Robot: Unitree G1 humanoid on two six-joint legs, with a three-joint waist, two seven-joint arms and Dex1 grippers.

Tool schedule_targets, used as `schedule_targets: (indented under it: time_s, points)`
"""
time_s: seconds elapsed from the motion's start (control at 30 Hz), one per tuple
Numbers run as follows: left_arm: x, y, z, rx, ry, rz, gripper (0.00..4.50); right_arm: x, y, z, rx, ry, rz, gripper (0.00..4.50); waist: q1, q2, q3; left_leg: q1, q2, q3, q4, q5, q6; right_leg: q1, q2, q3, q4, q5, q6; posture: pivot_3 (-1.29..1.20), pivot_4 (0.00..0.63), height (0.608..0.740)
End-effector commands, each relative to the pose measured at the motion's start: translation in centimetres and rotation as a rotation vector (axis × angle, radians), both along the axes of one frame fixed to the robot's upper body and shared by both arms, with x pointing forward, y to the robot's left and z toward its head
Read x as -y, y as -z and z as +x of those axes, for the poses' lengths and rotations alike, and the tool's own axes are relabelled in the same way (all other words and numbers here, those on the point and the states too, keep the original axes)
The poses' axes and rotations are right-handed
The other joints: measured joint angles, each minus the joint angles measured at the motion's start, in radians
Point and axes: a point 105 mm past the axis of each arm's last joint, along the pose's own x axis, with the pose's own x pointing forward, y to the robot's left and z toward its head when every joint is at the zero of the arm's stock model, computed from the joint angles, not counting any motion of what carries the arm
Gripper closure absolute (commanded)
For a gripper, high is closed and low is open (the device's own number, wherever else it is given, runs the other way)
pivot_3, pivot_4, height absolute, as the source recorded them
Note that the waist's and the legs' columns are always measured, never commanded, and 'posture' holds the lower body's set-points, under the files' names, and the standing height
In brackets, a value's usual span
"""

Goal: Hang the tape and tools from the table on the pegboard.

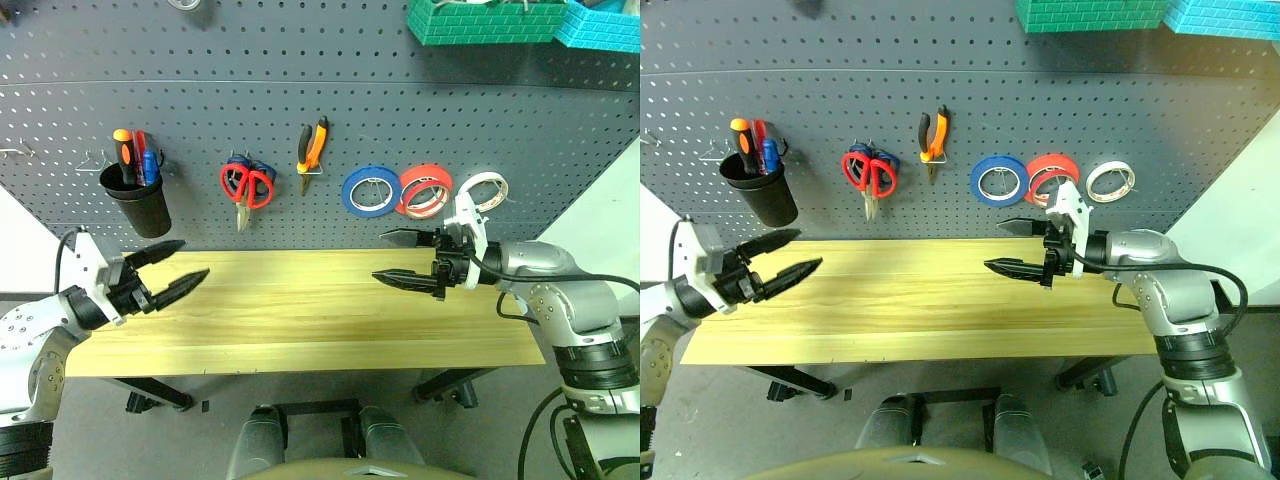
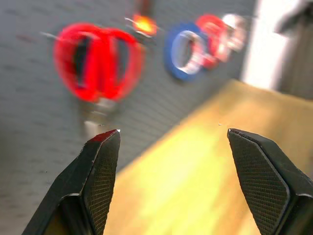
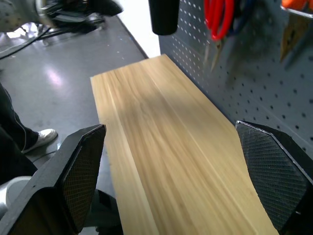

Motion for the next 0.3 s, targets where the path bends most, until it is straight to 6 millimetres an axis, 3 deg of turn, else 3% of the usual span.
schedule_targets:
  time_s: [0.03, 0.13, 0.3]
  points:
    - [-0.2, 1.5, -0.5, -0.015, 0.079, 0.057, 0.84, 0.2, 1.0, -0.3, 0.020, -0.015, -0.049, 0.00, 0.000, 0.002, 0.001, 0.000, 0.000, 0.000, 0.000, 0.000, 0.000, 0.000, 0.000, 0.000, 0.000, 0.000, 0.000, 0.15, 0.128, 0.740]
    - [0.1, 3.0, -0.3, -0.016, 0.121, 0.105, 0.84, 0.5, 1.3, -0.3, 0.014, -0.015, -0.057, 0.00, 0.002, 0.007, 0.006, -0.002, 0.000, 0.001, 0.000, 0.000, 0.000, -0.001, -0.001, 0.000, -0.002, 0.000, 0.000, 0.16, 0.141, 0.740]
    - [1.6, 3.6, 0.7, 0.011, 0.128, 0.068, 0.84, 1.0, 1.5, 0.0, 0.014, -0.005, -0.073, 0.00, 0.005, 0.008, 0.009, -0.003, 0.000, 0.002, 0.000, 0.000, 0.000, -0.002, -0.002, 0.000, -0.002, 0.000, 0.000, 0.16, 0.139, 0.740]
